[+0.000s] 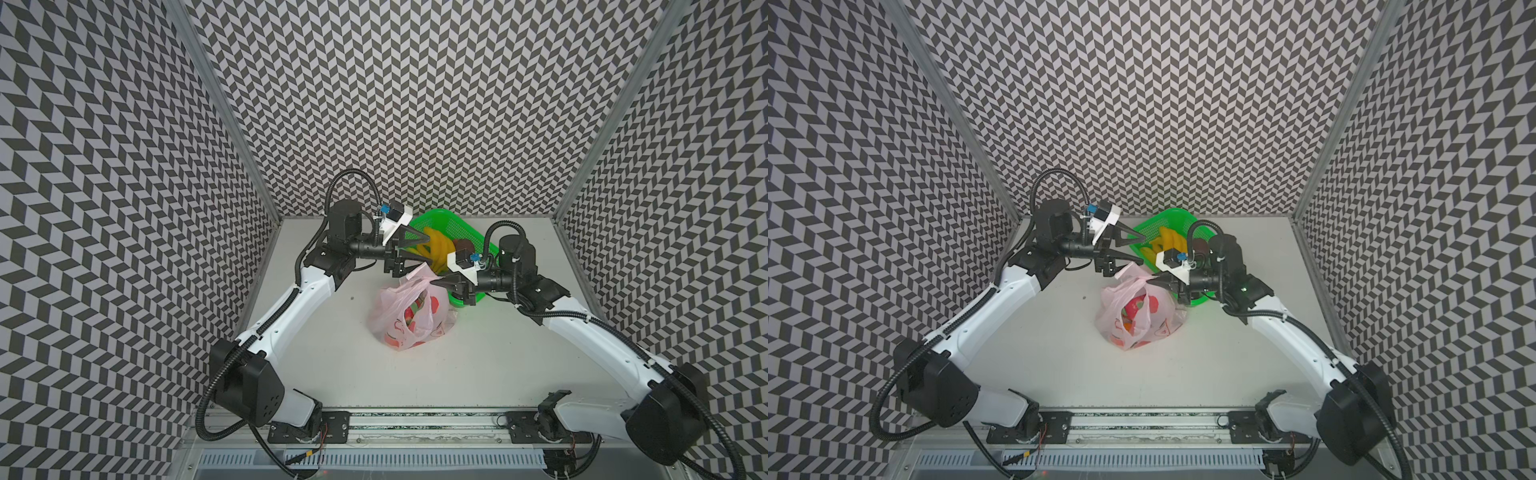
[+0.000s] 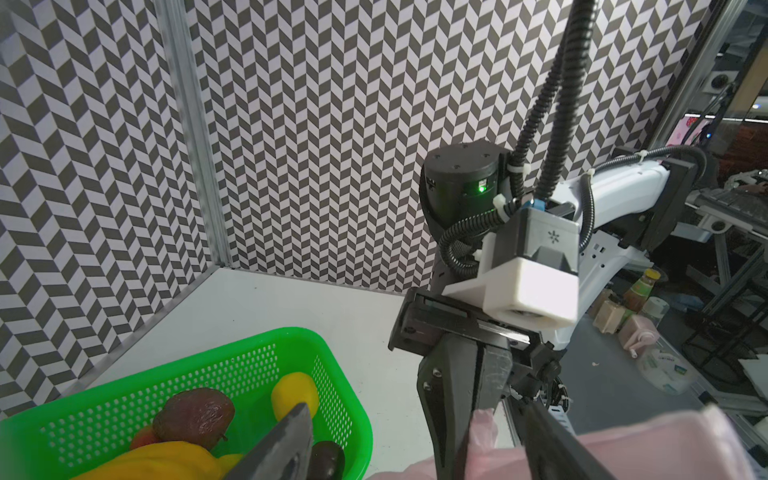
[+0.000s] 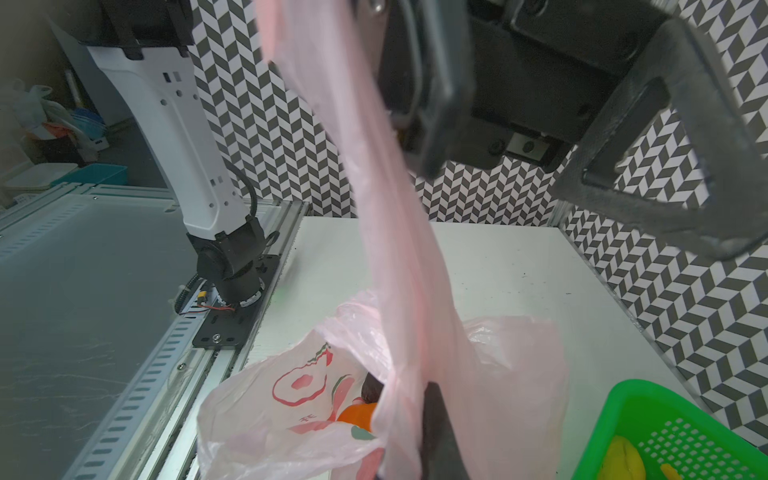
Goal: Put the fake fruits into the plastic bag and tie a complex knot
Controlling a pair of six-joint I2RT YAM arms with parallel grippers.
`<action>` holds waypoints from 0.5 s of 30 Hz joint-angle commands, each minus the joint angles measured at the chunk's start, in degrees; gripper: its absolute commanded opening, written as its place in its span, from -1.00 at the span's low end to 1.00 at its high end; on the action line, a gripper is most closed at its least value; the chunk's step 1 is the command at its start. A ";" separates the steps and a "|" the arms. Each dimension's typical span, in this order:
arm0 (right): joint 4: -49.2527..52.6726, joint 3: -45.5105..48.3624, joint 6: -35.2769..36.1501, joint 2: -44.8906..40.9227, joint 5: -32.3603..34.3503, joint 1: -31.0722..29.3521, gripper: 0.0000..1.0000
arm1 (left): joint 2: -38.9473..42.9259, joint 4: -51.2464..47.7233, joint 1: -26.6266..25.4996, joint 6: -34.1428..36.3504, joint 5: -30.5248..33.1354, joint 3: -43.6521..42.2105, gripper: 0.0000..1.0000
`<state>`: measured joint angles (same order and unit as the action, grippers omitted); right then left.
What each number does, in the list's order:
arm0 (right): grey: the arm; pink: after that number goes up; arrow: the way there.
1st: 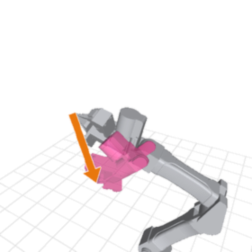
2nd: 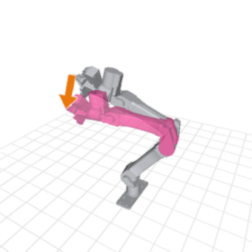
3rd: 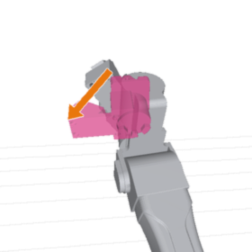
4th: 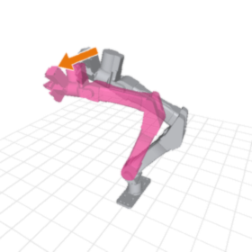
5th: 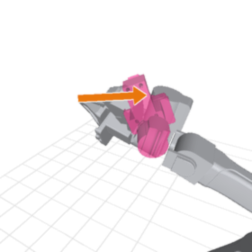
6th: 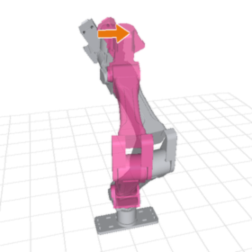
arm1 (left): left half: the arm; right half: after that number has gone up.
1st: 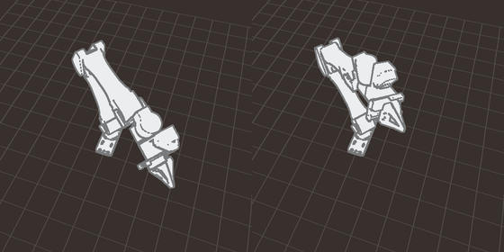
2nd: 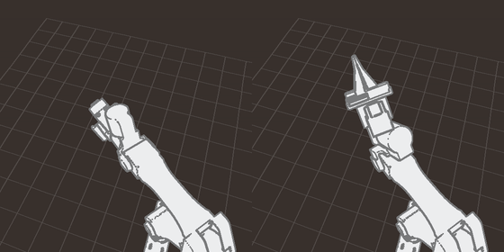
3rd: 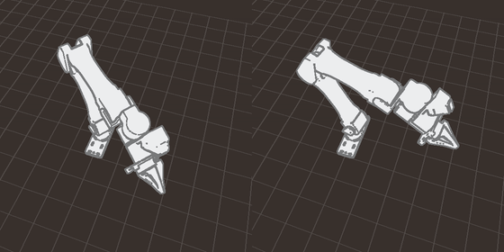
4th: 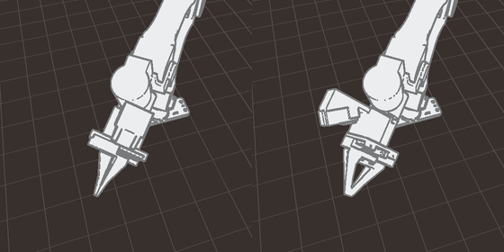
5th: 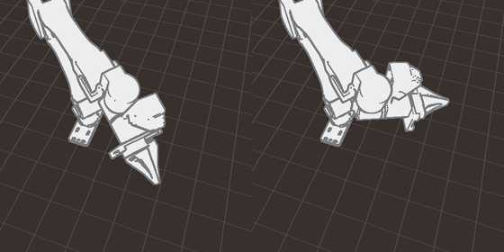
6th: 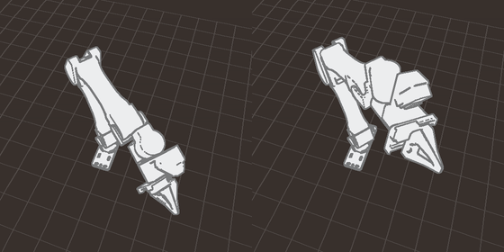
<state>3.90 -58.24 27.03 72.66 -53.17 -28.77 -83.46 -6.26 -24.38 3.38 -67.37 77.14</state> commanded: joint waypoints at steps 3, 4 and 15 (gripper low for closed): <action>-1.33 -1.46 1.98 -0.94 3.16 -0.41 -1.00 | 0.08 -10.50 -1.45 7.92 2.24 3.96 0.67; -1.50 -1.44 1.83 -0.93 3.39 -0.42 -1.00 | -0.10 -12.43 -1.83 9.13 4.27 4.66 0.67; -3.70 -1.05 0.50 -1.78 5.29 -0.41 -1.00 | 0.02 -22.48 -4.53 15.15 13.66 5.80 0.69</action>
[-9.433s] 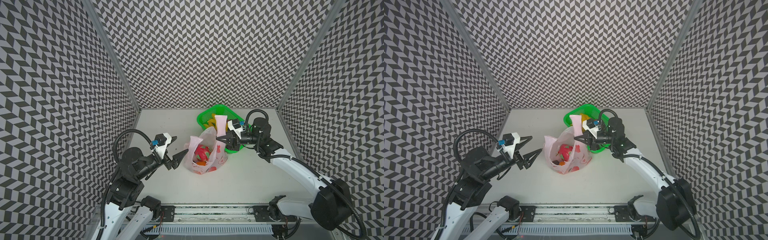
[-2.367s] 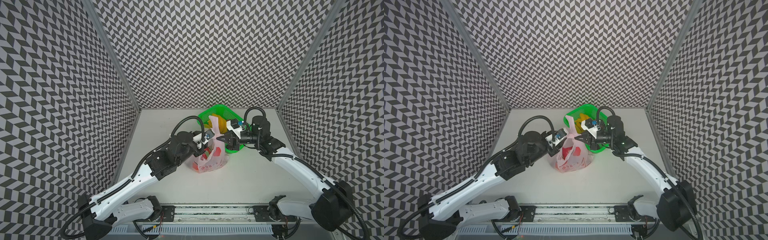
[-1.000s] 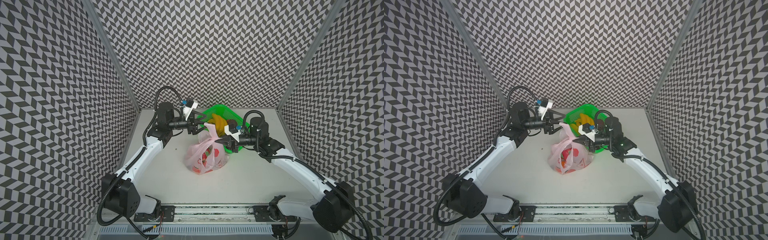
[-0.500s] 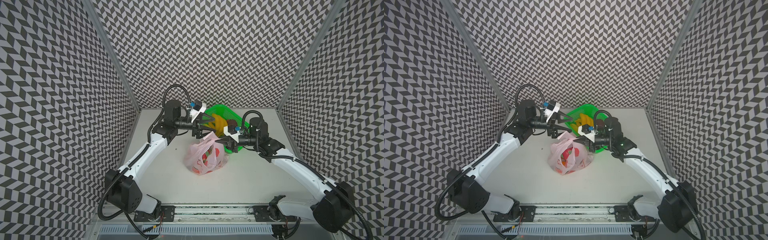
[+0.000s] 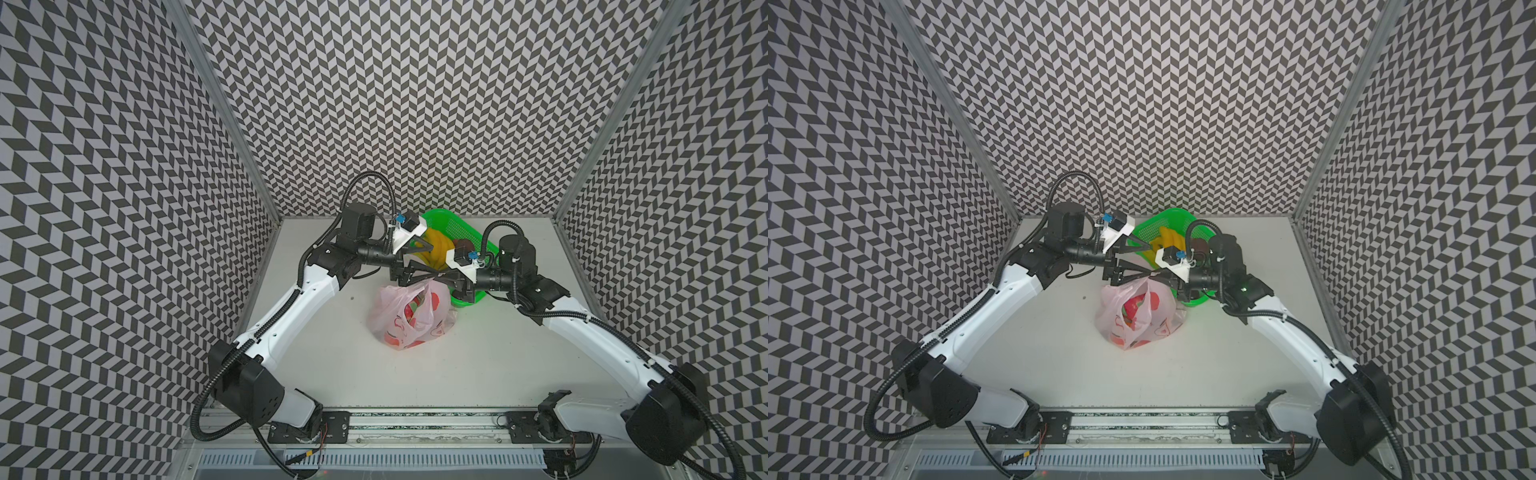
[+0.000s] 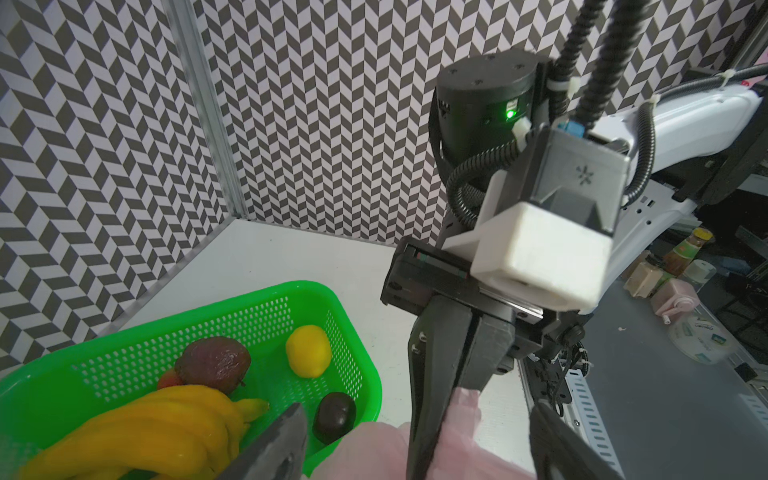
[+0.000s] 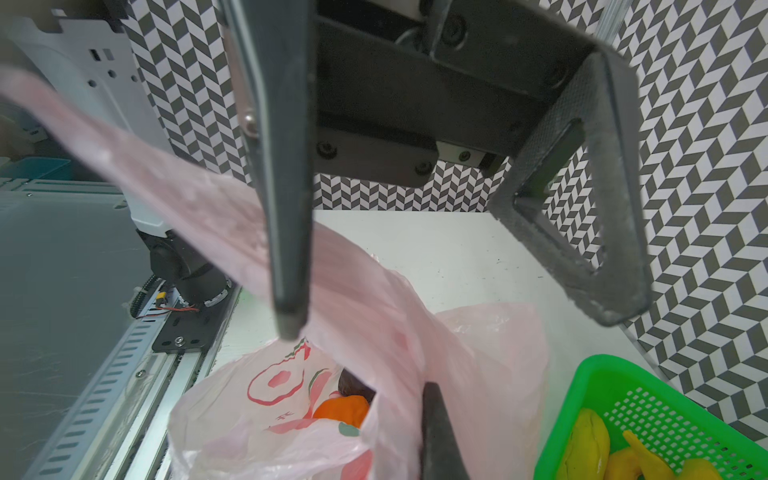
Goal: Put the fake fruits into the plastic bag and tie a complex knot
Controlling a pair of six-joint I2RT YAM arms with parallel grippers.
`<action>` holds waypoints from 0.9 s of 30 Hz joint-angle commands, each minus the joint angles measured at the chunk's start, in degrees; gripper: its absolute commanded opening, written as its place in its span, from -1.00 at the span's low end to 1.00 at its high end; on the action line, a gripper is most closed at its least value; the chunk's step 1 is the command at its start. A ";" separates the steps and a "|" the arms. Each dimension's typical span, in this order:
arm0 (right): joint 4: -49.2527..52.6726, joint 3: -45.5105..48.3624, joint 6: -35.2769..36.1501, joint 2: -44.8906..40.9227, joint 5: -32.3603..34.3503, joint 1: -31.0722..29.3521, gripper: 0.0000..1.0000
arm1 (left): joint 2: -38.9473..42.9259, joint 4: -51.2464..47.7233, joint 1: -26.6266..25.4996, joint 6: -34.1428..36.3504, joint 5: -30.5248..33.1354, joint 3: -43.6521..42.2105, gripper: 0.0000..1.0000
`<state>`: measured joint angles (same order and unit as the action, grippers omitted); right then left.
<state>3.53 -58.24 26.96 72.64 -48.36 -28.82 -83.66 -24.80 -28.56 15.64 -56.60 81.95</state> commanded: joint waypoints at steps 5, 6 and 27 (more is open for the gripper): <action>-5.26 -0.21 -0.31 -2.45 -0.68 -0.36 -1.00 | 1.68 -3.44 -0.31 2.52 4.56 -0.81 0.72; -5.37 -0.21 -0.34 -2.58 -0.85 -0.37 -1.00 | 2.05 -3.10 -0.33 2.39 4.92 -1.40 0.72; -5.13 0.26 0.45 -2.60 -1.56 -0.36 -1.00 | 8.04 -0.08 1.12 1.18 9.60 -8.89 0.82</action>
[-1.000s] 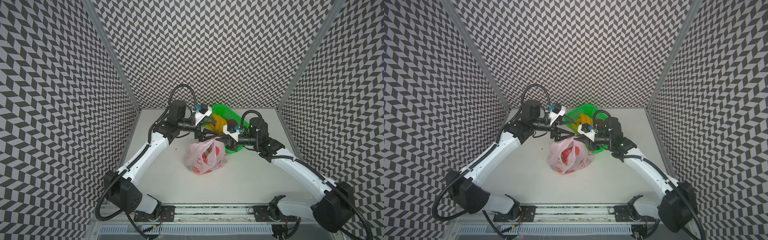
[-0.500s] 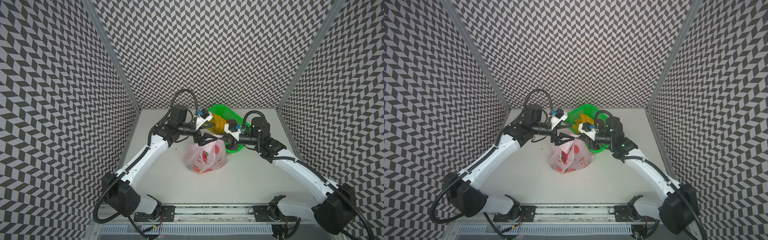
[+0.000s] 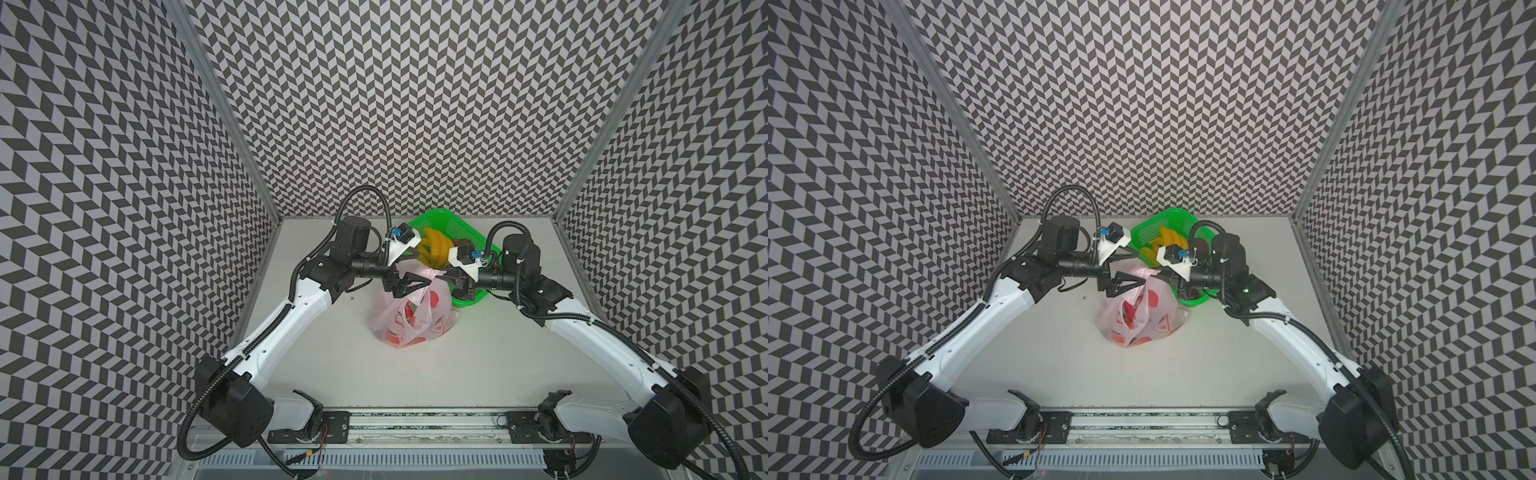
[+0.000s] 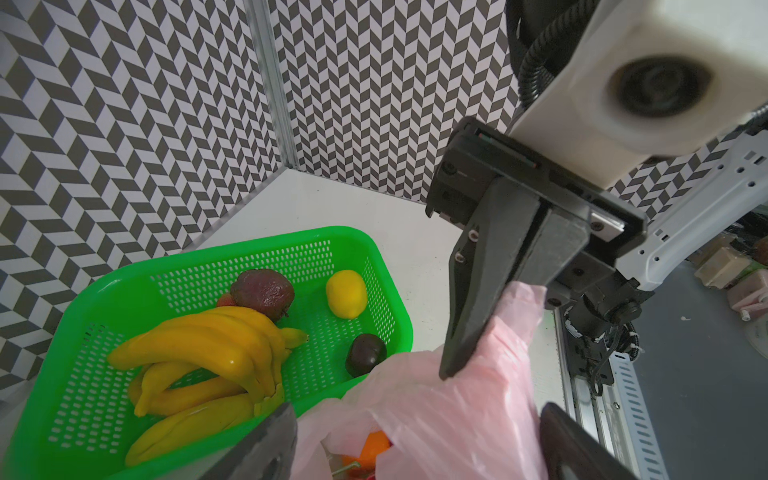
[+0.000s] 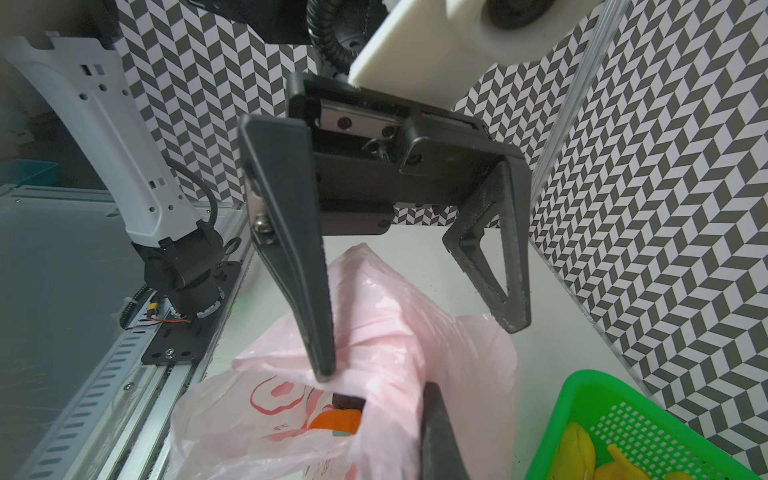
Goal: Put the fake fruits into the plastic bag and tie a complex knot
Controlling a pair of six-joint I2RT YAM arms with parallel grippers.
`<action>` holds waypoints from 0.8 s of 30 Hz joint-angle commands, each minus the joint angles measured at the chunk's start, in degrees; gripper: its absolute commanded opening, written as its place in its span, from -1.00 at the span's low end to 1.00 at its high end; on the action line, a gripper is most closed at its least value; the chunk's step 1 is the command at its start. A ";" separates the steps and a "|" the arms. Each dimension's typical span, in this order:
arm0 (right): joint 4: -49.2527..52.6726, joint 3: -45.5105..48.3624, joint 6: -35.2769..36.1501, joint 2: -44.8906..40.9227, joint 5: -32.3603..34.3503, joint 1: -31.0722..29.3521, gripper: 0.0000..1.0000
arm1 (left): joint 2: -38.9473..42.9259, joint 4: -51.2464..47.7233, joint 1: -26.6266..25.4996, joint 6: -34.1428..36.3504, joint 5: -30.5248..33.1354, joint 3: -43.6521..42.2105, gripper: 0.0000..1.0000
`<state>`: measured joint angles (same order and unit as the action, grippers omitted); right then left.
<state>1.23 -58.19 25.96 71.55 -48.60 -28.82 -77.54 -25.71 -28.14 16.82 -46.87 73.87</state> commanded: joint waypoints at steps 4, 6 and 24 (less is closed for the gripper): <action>-2.03 0.25 2.33 -0.99 -0.89 -0.41 -1.00 | 3.39 5.42 2.03 -4.80 -6.92 -0.79 0.83; -2.03 0.36 2.47 -1.04 -1.08 -0.39 -1.00 | 3.79 7.10 2.38 -7.09 -8.35 -0.10 0.83; -1.67 0.09 3.34 -1.22 -1.50 -1.42 -1.00 | 0.11 12.09 7.48 -12.75 -9.43 -0.07 0.73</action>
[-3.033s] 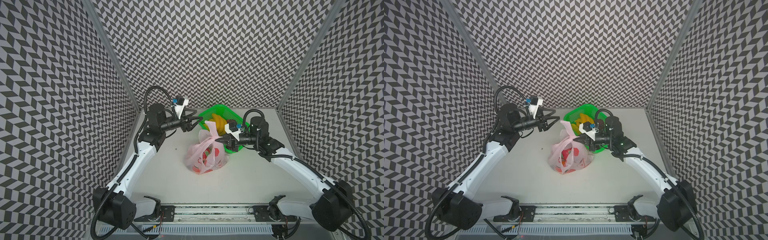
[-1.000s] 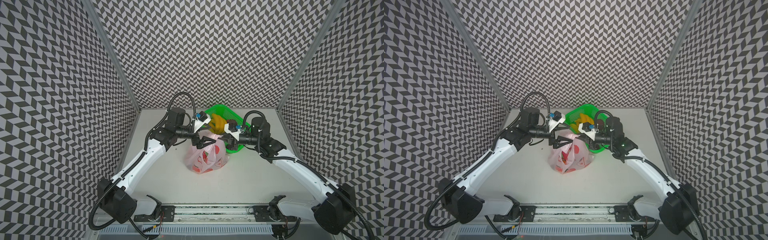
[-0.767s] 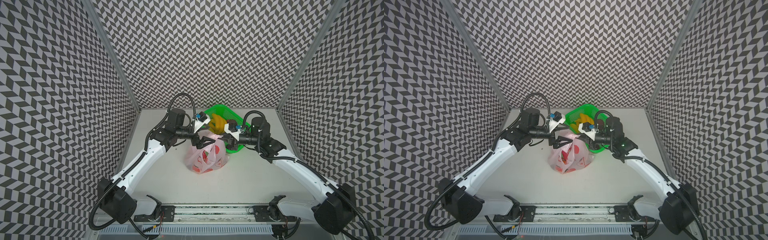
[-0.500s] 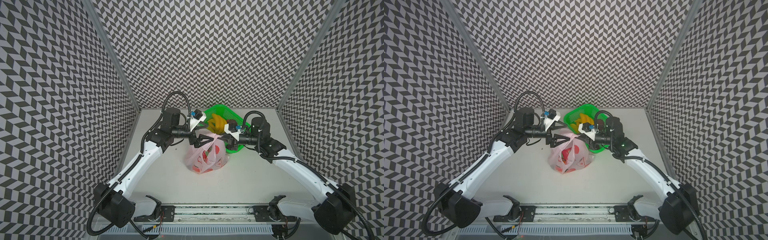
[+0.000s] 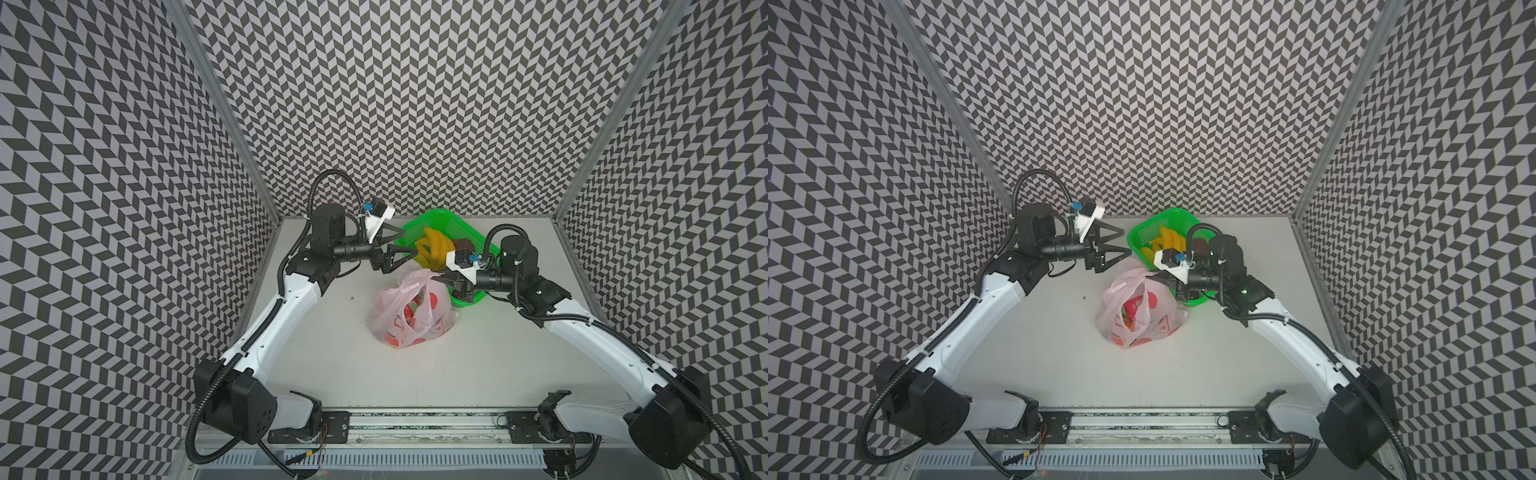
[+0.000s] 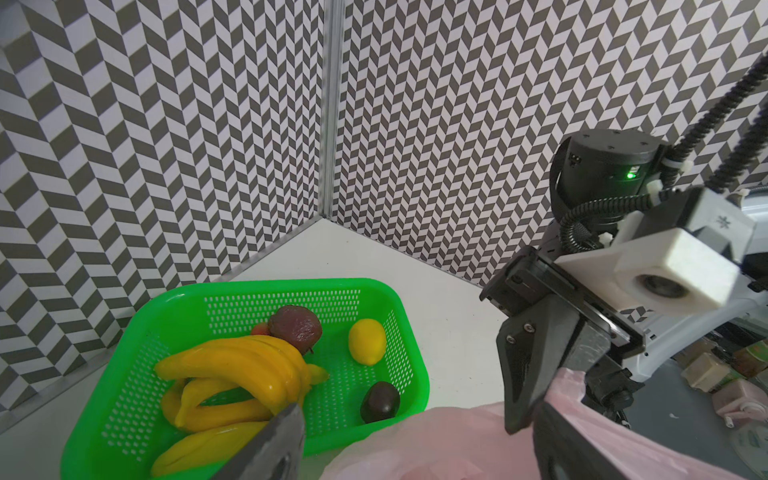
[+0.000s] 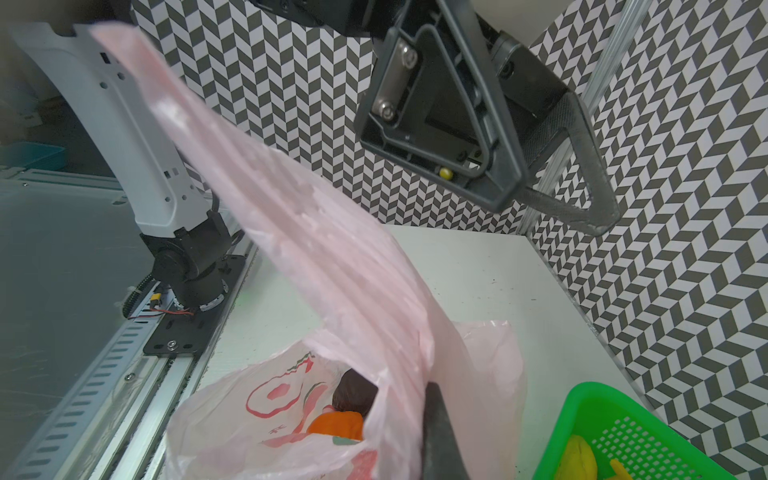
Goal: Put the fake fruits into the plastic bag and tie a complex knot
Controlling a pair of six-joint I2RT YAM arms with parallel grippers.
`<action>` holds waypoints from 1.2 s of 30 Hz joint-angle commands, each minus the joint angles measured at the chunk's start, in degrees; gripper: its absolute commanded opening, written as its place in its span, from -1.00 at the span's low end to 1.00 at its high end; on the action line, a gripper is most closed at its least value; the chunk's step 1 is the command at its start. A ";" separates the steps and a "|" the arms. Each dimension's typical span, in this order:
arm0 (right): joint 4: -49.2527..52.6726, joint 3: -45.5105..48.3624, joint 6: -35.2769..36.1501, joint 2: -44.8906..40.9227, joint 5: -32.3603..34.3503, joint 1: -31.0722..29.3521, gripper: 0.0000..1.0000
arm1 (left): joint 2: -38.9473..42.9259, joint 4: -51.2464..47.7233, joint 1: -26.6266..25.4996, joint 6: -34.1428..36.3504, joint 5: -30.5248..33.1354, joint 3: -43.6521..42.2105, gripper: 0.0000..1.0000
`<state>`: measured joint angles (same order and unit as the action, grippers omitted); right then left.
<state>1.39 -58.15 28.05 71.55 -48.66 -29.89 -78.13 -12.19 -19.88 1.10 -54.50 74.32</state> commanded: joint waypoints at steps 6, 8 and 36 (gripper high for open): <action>-1.61 -0.20 1.14 -0.70 -0.80 -0.35 -1.00 | 2.24 -2.13 -1.64 5.90 -3.83 -2.78 0.75; -1.22 -0.45 1.46 -0.45 -0.56 -0.35 -1.00 | 2.15 -3.24 -2.30 7.19 -3.63 -2.57 0.75; -1.83 -0.03 2.19 -1.66 2.78 -1.40 -1.00 | 2.09 -10.92 -6.58 12.41 4.42 -4.83 0.70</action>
<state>2.72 -58.15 29.67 71.57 -45.78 -30.96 -77.41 -21.41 -26.24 12.05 -51.00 70.72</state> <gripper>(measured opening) 0.047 0.852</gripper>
